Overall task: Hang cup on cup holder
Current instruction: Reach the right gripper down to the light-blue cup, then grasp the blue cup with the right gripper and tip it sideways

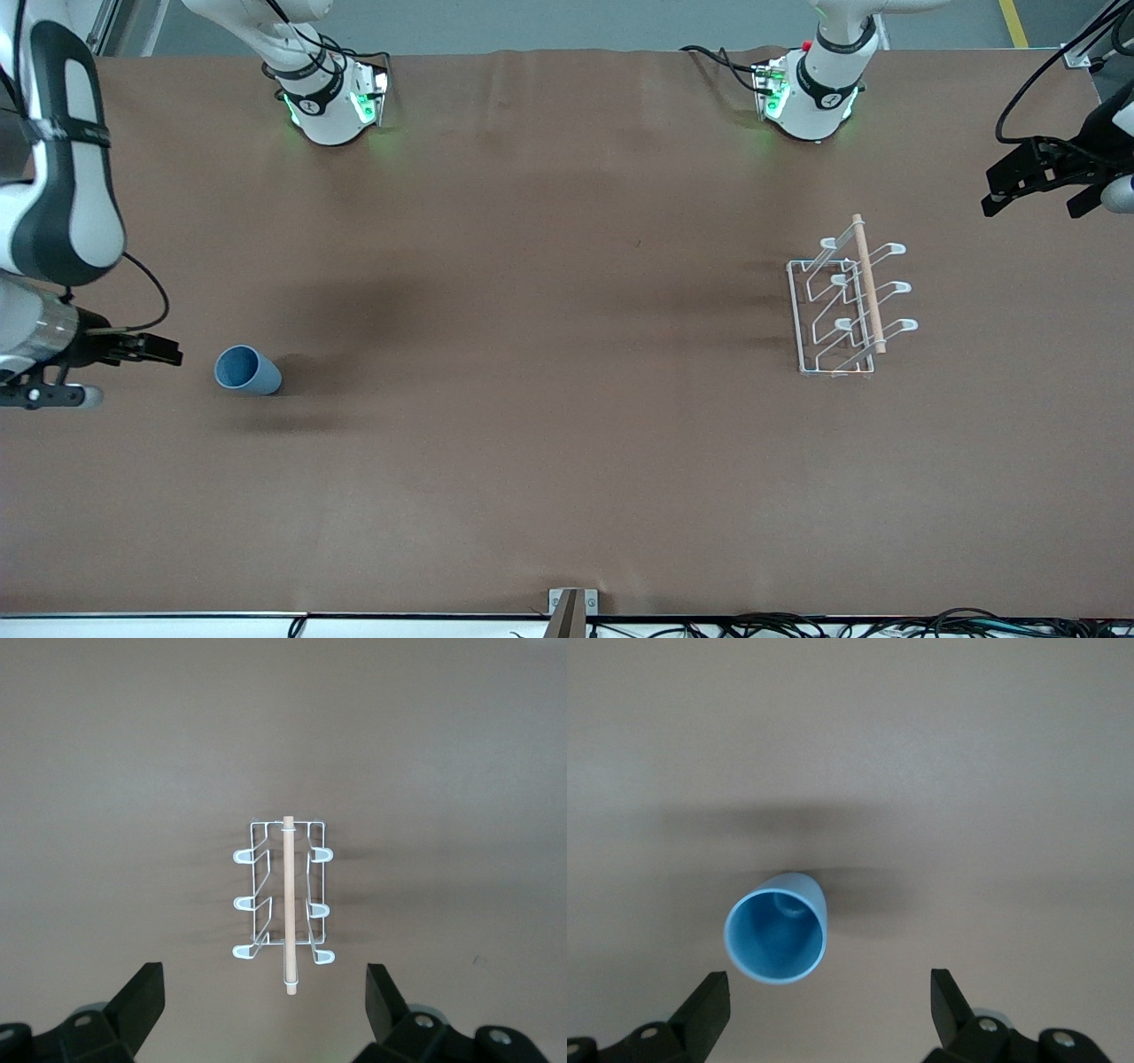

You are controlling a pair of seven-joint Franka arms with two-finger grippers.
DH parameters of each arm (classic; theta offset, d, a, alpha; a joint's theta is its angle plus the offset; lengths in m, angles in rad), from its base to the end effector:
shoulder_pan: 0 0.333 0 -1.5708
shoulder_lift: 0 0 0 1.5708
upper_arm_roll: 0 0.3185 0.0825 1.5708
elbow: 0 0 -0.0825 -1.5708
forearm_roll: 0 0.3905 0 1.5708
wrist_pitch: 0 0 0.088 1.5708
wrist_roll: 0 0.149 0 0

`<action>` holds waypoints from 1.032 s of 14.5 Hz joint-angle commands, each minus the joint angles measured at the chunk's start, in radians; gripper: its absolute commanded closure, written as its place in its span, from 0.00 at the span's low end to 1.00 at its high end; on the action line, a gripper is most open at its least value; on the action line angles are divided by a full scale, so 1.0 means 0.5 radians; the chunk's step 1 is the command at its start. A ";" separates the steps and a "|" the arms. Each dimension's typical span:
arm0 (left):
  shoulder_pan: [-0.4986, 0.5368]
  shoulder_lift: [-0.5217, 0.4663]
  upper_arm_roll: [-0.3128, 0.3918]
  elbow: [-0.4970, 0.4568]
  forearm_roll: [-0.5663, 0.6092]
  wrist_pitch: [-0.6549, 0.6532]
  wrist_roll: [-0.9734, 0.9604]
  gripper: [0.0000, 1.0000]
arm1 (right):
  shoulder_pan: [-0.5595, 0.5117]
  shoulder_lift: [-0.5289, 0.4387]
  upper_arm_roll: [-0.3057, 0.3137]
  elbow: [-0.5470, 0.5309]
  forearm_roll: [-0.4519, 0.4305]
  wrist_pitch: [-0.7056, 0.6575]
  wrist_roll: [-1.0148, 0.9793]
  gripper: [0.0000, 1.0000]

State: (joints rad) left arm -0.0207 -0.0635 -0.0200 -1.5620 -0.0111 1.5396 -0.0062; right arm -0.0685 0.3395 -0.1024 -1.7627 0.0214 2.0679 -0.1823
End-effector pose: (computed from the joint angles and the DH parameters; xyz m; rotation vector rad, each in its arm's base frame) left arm 0.5392 -0.0240 0.6213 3.1297 -0.0549 0.0639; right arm 0.6367 -0.1043 0.3282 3.1316 0.0096 -0.0542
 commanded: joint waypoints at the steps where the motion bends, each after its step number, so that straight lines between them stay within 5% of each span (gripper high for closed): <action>1: 0.008 -0.029 -0.009 -0.024 0.016 0.007 0.009 0.00 | 0.002 -0.053 0.015 -0.309 0.031 0.330 -0.056 0.00; 4: 0.008 -0.032 -0.009 -0.021 0.016 -0.017 0.009 0.00 | 0.066 -0.023 0.018 -0.506 0.031 0.610 -0.056 0.00; 12: -0.005 -0.026 -0.009 -0.021 0.022 -0.017 0.006 0.00 | 0.027 0.140 0.021 -0.540 0.012 0.834 -0.191 0.02; 13: -0.005 -0.026 -0.012 -0.024 0.019 -0.020 0.006 0.00 | 0.030 0.155 0.021 -0.570 0.015 0.889 -0.191 0.04; 15: -0.008 -0.026 -0.012 -0.024 0.019 -0.020 0.006 0.00 | 0.033 0.159 0.021 -0.586 0.015 0.908 -0.191 0.27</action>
State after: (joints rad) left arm -0.0238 -0.0635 -0.0212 -1.5648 -0.0111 1.5349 -0.0061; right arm -0.0470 0.4237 -0.0980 -2.0293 0.0207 2.4968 -0.2599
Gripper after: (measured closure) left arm 0.000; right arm 0.026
